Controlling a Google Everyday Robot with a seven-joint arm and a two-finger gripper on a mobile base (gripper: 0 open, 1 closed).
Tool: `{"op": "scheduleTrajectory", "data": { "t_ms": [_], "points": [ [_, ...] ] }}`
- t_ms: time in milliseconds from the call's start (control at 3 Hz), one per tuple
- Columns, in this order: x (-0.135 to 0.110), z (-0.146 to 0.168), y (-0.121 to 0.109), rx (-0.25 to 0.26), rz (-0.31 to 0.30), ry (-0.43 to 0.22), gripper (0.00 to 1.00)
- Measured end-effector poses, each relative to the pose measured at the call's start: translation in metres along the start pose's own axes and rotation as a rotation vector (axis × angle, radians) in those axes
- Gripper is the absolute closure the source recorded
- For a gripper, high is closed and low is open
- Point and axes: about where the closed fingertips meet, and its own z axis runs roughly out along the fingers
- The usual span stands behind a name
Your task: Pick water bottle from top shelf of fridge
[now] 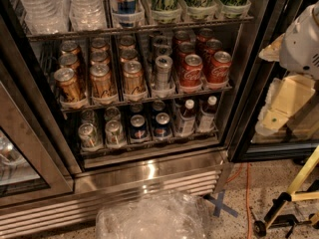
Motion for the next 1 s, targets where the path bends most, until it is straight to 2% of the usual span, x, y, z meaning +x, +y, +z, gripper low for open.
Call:
{"op": "scheduleTrajectory", "data": {
  "t_ms": [333, 667, 1000],
  "points": [
    [-0.030, 0.012, -0.006, 0.010, 0.059, -0.156, 0.00],
    [-0.068, 0.012, -0.012, 0.036, 0.087, -0.335, 0.00],
    [-0.108, -0.008, -0.016, 0.065, 0.084, -0.436, 0.00]
  ]
}}
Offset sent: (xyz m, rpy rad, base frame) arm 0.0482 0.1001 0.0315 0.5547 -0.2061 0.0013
